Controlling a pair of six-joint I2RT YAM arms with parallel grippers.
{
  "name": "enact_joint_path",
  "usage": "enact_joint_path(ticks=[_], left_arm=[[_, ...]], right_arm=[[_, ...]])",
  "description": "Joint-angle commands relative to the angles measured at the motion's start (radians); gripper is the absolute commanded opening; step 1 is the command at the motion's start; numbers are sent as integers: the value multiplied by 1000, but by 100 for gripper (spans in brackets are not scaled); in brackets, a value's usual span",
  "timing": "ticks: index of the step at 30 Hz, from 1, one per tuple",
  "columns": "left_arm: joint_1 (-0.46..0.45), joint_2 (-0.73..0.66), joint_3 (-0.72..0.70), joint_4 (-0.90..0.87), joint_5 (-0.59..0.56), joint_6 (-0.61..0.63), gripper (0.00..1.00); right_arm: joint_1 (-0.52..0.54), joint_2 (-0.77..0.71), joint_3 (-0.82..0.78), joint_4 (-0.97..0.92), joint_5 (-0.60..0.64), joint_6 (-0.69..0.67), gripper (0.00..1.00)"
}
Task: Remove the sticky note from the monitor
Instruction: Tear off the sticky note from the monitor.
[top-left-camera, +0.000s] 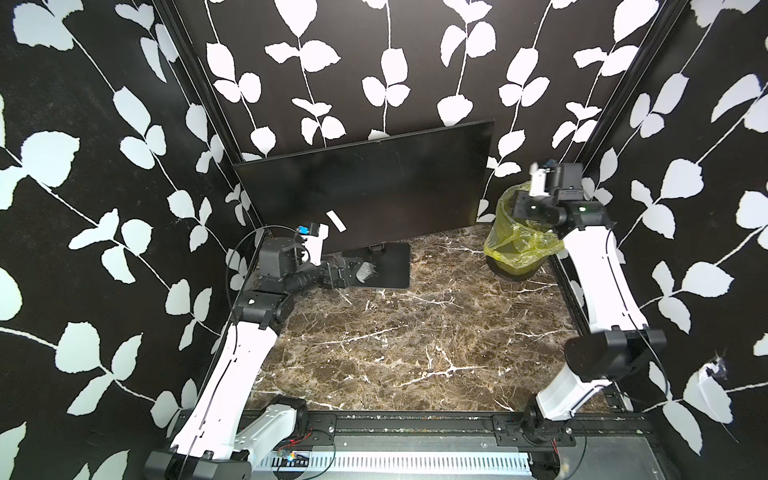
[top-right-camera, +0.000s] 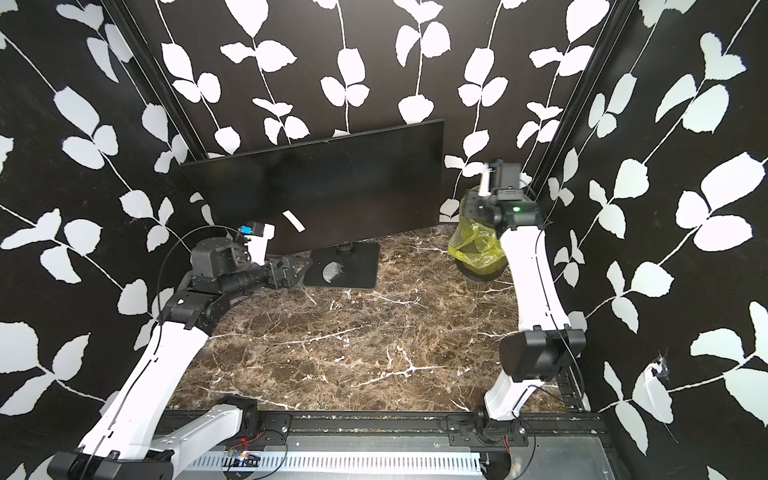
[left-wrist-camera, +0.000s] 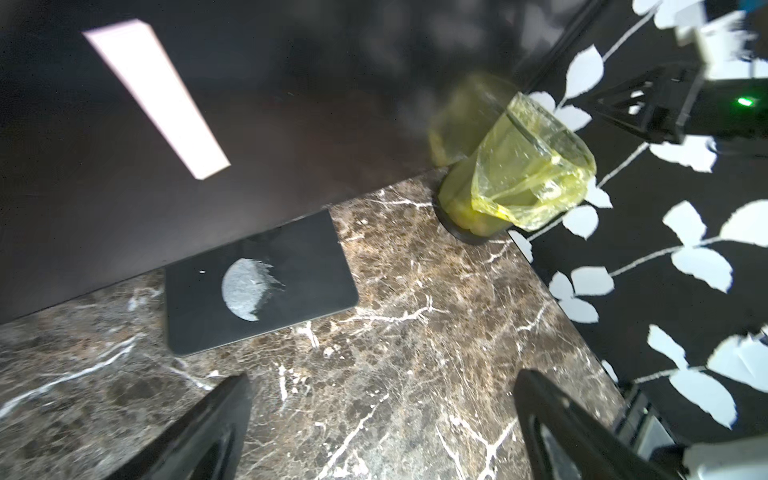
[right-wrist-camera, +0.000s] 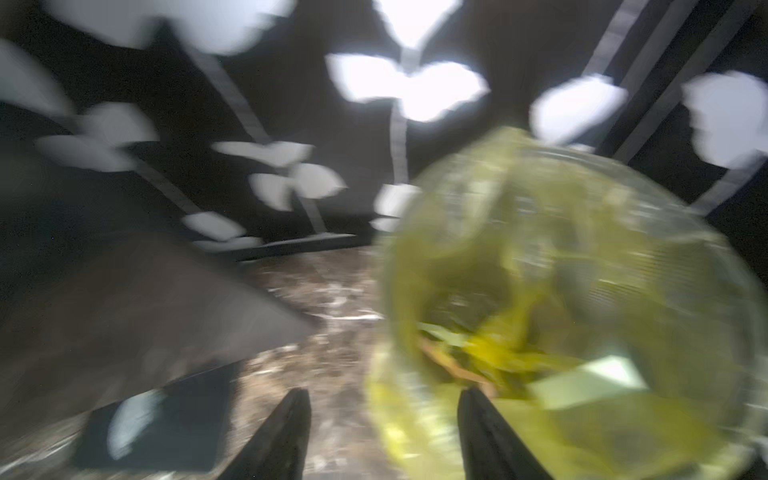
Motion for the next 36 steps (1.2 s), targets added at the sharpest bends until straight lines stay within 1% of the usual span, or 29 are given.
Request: enact_joint_path(ticks=[1, 3, 7, 9, 12, 16, 19, 21, 24, 29, 36], left_arm=[[19, -49, 9, -31, 8, 0, 99], [22, -67, -3, -35, -1, -6, 99], [27, -113, -47, -15, -21, -33, 99], [27, -132, -79, 3, -18, -55, 99], [28, -156, -127, 25, -10, -80, 99], [27, -182, -186, 48, -6, -92, 99], [28, -203, -236, 95, 0, -111, 99], [27, -216, -267, 130, -8, -125, 99], [27, -215, -284, 145, -4, -132, 99], [27, -214, -301, 154, 6, -128, 99], [27, -193, -306, 177, 22, -133, 99]], right_arm=[[117, -79, -56, 173, -99, 95, 58], [197, -85, -75, 232, -112, 147, 58], [363, -64, -114, 360, -88, 226, 58], [437, -8, -89, 381, -85, 245, 58], [515, 65, -45, 393, -77, 257, 58], [584, 122, -39, 458, -48, 309, 58], [626, 134, -104, 592, 0, 386, 58], [654, 163, -113, 645, 13, 416, 58], [683, 220, -99, 685, 12, 470, 58], [723, 273, -94, 739, 58, 520, 58], [777, 333, -135, 929, 207, 591, 57]])
